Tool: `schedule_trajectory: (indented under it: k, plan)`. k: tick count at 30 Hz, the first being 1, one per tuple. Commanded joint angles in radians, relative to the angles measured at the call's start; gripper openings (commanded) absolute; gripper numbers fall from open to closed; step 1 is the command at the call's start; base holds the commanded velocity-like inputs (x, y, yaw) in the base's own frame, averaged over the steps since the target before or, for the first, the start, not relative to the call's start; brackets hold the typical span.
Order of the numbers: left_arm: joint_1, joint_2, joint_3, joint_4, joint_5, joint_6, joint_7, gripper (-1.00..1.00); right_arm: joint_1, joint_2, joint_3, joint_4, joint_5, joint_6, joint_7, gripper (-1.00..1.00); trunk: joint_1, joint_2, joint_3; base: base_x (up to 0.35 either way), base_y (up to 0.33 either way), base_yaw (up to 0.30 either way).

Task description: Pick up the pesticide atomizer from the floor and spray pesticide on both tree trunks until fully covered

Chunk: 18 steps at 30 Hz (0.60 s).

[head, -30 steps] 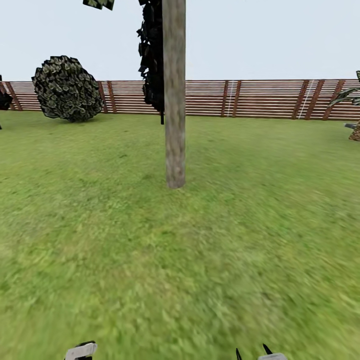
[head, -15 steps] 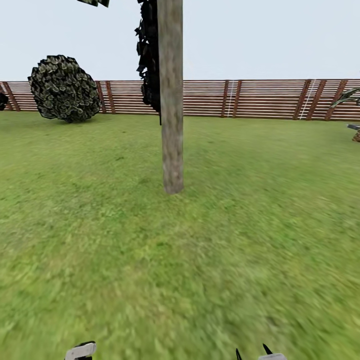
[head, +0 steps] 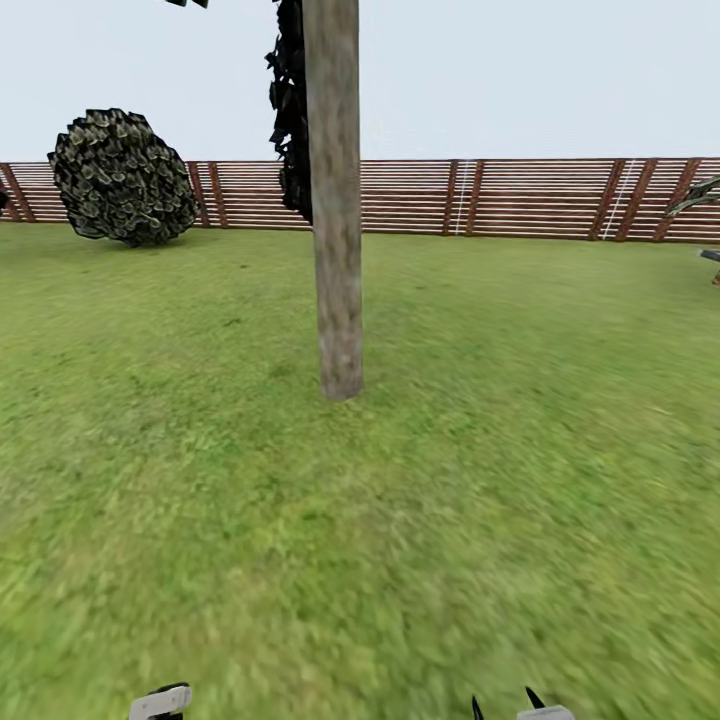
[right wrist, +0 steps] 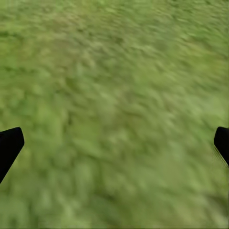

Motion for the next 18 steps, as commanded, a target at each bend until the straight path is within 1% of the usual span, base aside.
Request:
schedule_trajectory:
  k: [1, 4, 6, 14, 18]
  plan:
    - [-0.001, 0.001, -0.006, 0.001, 0.011, -0.004, -0.003, -1.0, -0.001, 0.0, 0.004, 0.001, -0.002, -0.002, 0.0, 1.0, 0.0, 0.0, -0.001, 0.34, -0.076, 0.0]
    - [-0.001, 0.001, -0.006, 0.001, 0.01, -0.004, -0.003, -1.0, -0.001, 0.002, 0.005, 0.0, -0.003, -0.002, -0.001, 1.0, 0.0, 0.0, -0.001, 0.34, -0.076, 0.006]
    - [-0.001, 0.001, -0.005, 0.001, 0.01, -0.004, -0.003, -1.0, -0.001, 0.005, 0.005, -0.001, -0.005, -0.003, -0.001, 1.0, 0.0, 0.0, -0.001, 0.34, -0.077, 0.105]
    - [-0.001, 0.001, -0.005, 0.001, 0.01, -0.005, -0.003, -1.0, -0.001, 0.009, 0.006, -0.001, -0.007, -0.003, -0.003, 1.0, 0.0, 0.0, -0.001, 0.34, -0.076, 0.247]
    - [-0.001, 0.001, -0.005, 0.001, 0.012, -0.005, -0.003, -1.0, -0.001, 0.008, 0.005, -0.001, -0.007, -0.003, -0.002, 1.0, 0.0, 0.0, -0.001, 0.34, -0.076, 0.104]
